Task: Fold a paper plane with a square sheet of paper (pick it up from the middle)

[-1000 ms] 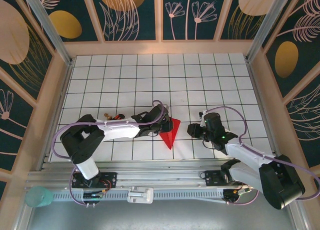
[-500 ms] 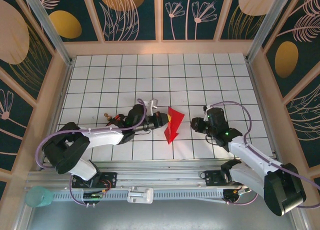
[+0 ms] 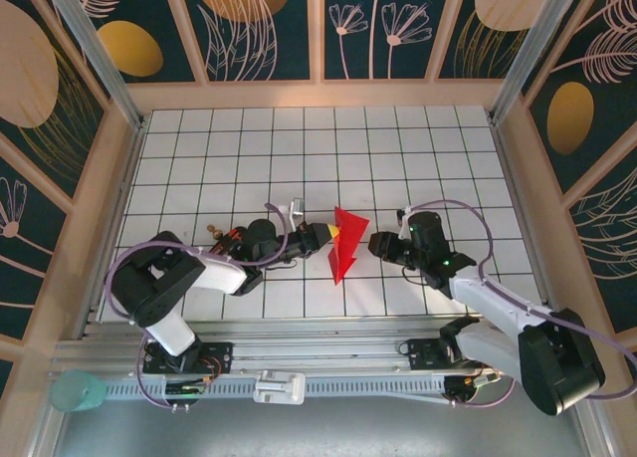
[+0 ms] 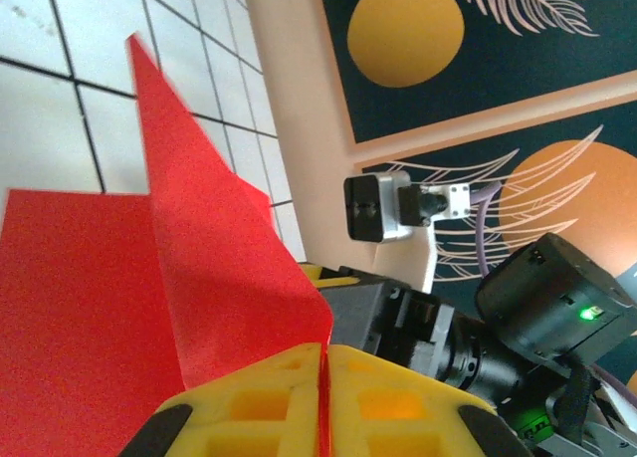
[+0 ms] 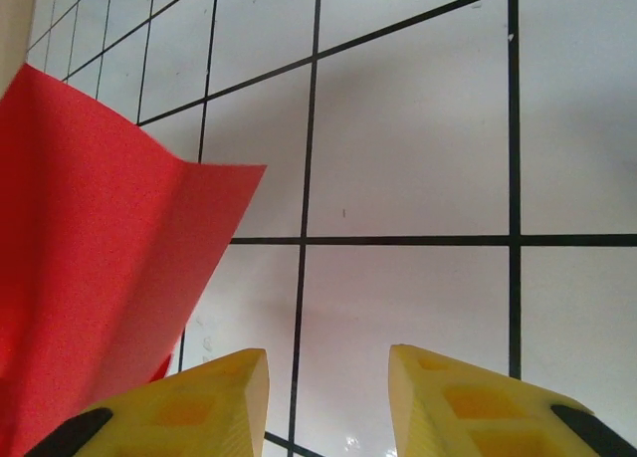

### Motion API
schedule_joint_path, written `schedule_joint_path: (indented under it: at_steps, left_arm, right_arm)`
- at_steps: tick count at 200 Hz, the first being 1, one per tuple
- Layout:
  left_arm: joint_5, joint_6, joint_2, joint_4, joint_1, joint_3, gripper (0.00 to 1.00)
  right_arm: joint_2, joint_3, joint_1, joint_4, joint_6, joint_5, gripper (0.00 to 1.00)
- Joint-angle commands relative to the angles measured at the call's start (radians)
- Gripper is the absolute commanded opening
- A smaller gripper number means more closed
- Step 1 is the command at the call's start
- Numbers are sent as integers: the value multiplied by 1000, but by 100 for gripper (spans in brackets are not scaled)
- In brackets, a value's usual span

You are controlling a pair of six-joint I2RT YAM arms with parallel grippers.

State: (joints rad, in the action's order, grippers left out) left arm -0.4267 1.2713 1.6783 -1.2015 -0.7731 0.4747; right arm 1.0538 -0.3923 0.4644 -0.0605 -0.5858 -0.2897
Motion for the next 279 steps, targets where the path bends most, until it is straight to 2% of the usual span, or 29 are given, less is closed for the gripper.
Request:
schedule_joint_path:
  at_steps: [1,33,58,66,92,106,122,137,143,182,194,216,241,262,279]
  left_arm:
    - [-25,41,72,-188,3,-31,14]
    - [-28,83,155,-277,9,-61,20]
    - [-25,69,154,-246,24,-92,32]
    - [-16,26,127,-169,25,-93,37]
    - [60,-189,-29,247,22,-63,48]
    - [157,-305,-117,502,-1,-15,51]
    - [330,-427,-178,812,-81,90,55]
    - [439,-459,-160,1011,-147,193,58]
    - [456,-457,-143,1069,-161,226,58]
    - [564,-471,28,1303,-279,464,65]
    - [626,-475,111,1384,-310,545,66]
    - [718,-452,165,1471,-333,605,67]
    - [770,-445,222,1533,-355,660,66]
    - [773,-442,264,1551,-363,698,60]
    - [786,-443,274,1560,-366,716,52]
  right_arm:
    - [54,14,21,-136,-48,-11,35]
    - [168,-18,76,-288,-73,-10,30]
    - [192,-54,106,-270,-59,32,28]
    - [185,-47,105,-265,-58,41,28]
    - [178,-42,105,-222,-53,67,28]
    - [165,-52,102,-136,-44,130,27]
    - [127,-61,90,-33,-19,203,30]
    - [92,-64,88,33,-3,208,32]
    - [75,-68,54,61,0,214,32]
    - [-11,-82,-20,219,32,280,34]
    - [-22,-75,-44,214,45,255,34]
    - [-29,-50,-65,187,55,210,34]
    - [-30,-18,-87,144,65,165,34]
    - [-29,-10,-111,132,84,135,34]
    - [-31,-7,-126,133,96,118,34]
